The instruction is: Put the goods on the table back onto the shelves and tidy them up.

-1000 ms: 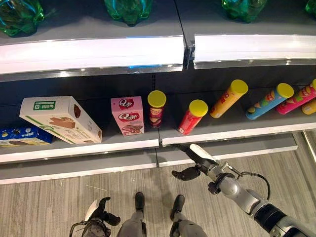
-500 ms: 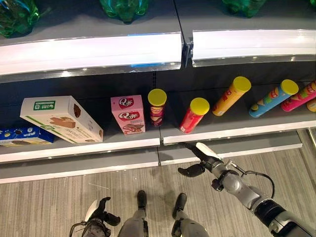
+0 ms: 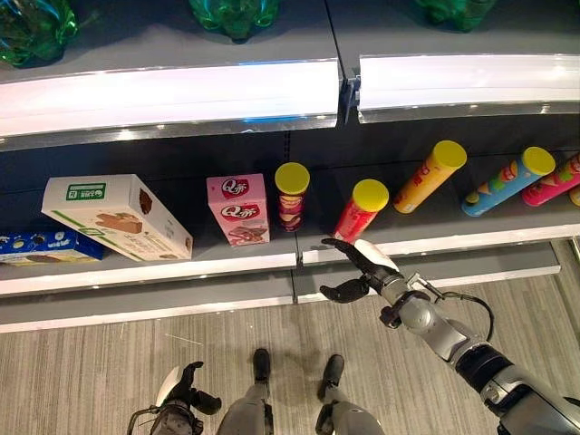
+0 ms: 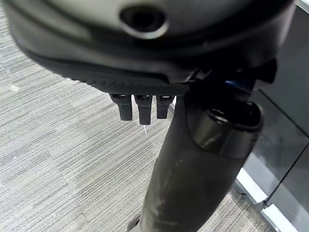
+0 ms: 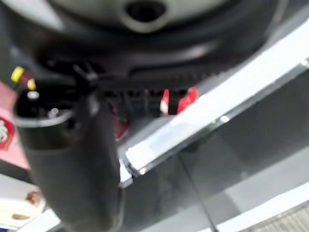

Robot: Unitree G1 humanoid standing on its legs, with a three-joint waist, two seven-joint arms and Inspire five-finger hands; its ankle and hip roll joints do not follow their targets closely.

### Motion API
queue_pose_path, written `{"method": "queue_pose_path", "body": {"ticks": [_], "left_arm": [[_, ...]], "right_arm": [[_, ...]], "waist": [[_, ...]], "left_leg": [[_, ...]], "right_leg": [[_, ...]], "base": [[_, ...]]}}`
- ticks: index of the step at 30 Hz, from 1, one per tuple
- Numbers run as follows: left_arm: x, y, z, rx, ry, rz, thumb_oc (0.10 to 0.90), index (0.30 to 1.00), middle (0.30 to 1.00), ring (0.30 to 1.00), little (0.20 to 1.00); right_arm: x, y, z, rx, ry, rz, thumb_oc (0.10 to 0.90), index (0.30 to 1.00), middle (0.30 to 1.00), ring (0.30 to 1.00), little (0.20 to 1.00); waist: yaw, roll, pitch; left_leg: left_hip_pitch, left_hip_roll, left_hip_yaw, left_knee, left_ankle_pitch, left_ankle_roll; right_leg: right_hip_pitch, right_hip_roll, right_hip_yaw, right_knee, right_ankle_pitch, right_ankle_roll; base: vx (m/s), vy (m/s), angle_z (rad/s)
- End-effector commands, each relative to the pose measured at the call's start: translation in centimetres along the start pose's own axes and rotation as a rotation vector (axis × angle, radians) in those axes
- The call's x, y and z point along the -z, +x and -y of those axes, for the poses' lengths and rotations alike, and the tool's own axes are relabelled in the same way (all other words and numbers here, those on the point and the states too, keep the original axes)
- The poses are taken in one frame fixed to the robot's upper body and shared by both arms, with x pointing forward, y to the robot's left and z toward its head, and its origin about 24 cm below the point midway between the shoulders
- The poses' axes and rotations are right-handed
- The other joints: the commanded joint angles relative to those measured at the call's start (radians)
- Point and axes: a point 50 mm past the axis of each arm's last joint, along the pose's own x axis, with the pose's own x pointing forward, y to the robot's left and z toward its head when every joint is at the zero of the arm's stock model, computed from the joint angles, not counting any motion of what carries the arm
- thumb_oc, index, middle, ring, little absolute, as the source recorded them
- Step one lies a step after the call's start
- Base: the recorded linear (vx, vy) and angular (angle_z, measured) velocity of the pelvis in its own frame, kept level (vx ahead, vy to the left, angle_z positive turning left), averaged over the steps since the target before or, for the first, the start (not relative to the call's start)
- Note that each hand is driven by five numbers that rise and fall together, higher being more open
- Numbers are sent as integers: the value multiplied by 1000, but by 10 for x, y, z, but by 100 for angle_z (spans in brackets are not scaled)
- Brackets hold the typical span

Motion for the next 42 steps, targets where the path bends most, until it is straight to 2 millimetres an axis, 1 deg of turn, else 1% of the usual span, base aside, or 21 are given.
{"method": "queue_pose_path", "body": {"ticks": [1,3,5,6,10,14,21,29,32,35,42], "left_arm": [[17,-1,-14,-11,27,-38,800,900,900,900,900],[18,-1,-15,-10,26,-39,800,900,900,900,900],[18,-2,-14,0,23,-38,800,900,900,900,900],[18,-2,-14,-1,23,-38,800,900,900,900,900],[21,-3,-12,9,25,-41,800,900,900,900,900],[23,-4,-13,10,26,-47,800,900,900,900,900],[22,-3,-15,7,22,-40,800,900,900,900,900],[24,-4,-15,12,24,-45,800,900,900,900,900],[23,-3,-16,15,29,-40,800,900,900,900,900],[21,-2,-18,16,32,-30,800,900,900,900,900],[23,-2,-21,16,34,-33,800,900,900,900,900]], "right_arm": [[-24,15,20,76,14,105,800,900,900,900,900],[-22,16,23,75,8,99,800,900,900,900,900],[-15,16,31,83,-9,65,800,900,900,900,900],[-15,16,31,83,-9,65,800,900,900,900,900],[-3,16,38,102,-16,9,800,900,900,900,900],[-1,16,42,119,-18,-4,800,900,900,900,900],[-3,19,47,126,-32,-2,800,900,900,900,900],[1,18,55,121,-79,-19,800,900,900,900,900],[-1,19,61,113,-119,-12,800,900,900,900,900],[-5,20,73,114,-176,0,800,900,900,900,900],[-7,22,81,136,-191,4,800,900,900,900,900]], "waist": [[20,-34,-47],[22,-34,-41],[26,-34,-33],[26,-34,-33],[29,-33,-26],[31,-34,-25],[33,-34,-23],[34,-33,-15],[35,-34,-11],[36,-36,-7],[38,-41,-5]], "left_leg": [[-53,82,-25,19,-69,-70],[-57,83,-26,20,-67,-70],[-64,84,-29,23,-65,-71],[-64,84,-29,23,-65,-71],[-71,86,-31,26,-64,-72],[-72,89,-32,28,-64,-72],[-74,90,-34,26,-63,-72],[-77,93,-34,24,-61,-74],[-81,94,-36,25,-60,-75],[-85,98,-37,27,-59,-77],[-88,104,-39,34,-61,-77]], "right_leg": [[-67,-148,56,72,-1,107],[-70,-148,57,72,0,106],[-75,-147,58,73,0,105],[-75,-147,58,73,0,105],[-80,-145,60,72,1,105],[-81,-144,60,72,0,104],[-84,-139,62,73,-3,101],[-91,-137,63,75,-4,100],[-94,-137,64,75,-3,100],[-98,-134,64,76,-2,101],[-98,-130,65,77,-6,99]], "base": [[0,0,0],[0,0,0],[0,0,0],[0,0,0],[0,0,0],[0,0,0],[0,0,0],[0,0,0],[0,0,0],[0,0,0],[0,0,0]]}}
